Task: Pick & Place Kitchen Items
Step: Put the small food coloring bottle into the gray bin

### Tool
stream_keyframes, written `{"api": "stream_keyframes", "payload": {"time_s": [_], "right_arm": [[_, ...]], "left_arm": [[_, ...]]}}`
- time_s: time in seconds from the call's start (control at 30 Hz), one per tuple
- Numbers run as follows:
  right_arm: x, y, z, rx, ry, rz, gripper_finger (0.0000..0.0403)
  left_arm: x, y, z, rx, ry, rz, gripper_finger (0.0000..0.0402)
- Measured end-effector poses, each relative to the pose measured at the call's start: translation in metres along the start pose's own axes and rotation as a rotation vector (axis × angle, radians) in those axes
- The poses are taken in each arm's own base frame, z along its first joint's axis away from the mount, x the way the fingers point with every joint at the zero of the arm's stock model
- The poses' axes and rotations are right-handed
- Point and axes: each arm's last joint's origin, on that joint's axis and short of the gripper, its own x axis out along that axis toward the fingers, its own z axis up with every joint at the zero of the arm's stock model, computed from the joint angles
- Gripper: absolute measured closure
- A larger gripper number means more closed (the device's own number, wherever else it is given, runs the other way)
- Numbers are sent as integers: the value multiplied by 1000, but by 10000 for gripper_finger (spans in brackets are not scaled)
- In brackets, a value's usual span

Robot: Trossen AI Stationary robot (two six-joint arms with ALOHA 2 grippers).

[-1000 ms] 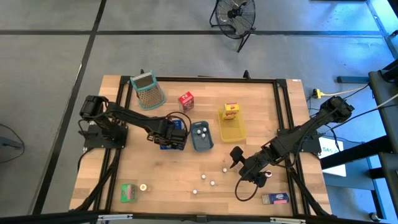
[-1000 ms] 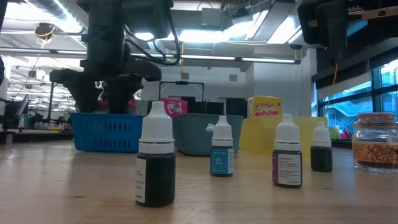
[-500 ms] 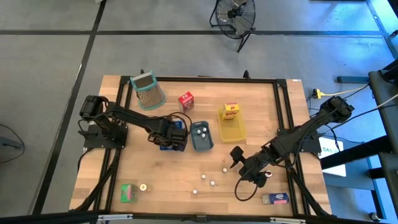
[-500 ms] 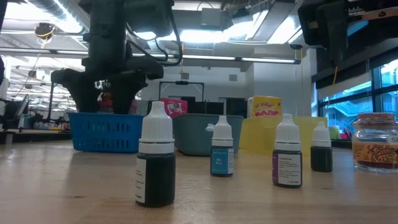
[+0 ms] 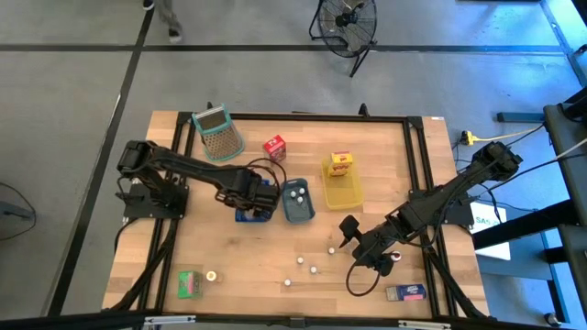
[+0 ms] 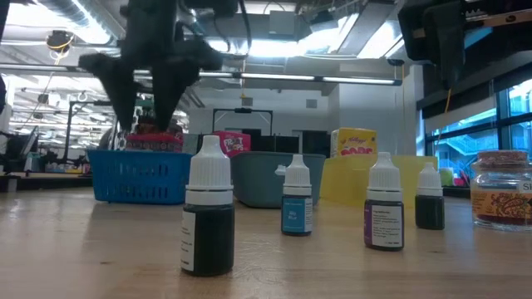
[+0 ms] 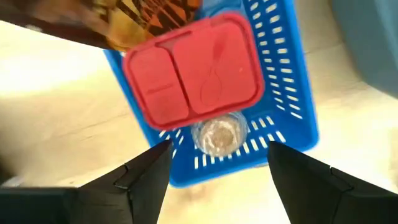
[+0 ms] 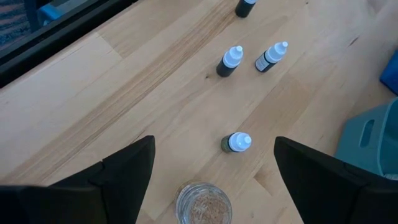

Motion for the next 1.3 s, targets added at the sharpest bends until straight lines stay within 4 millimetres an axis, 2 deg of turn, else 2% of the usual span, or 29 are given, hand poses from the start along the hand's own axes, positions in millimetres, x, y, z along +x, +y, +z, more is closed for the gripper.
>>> {"api": "stream_keyframes", "payload": {"time_s": [0.17, 0.37, 0.73, 0.9, 1.07, 1.3], "right_arm": [[0, 0, 0, 0, -4, -1, 70], [0, 0, 1, 1, -12, -3, 70], [0, -9, 9, 25, -102, -44, 70], [-1, -17, 10, 44, -133, -69, 70], [-1, -22, 11, 73, -154, -84, 70], [-2, -24, 15, 123, -197, -96, 70]], "left_arm": [[-28, 1, 0, 30, -11, 51, 143], [-52, 1, -10, 93, -159, 97, 142], [-59, -2, -30, 355, -367, 137, 142], [-60, 1, -45, 505, -399, 192, 144], [-62, 1, -60, 603, -507, 211, 142], [-63, -10, -87, 818, -547, 96, 143]]}}
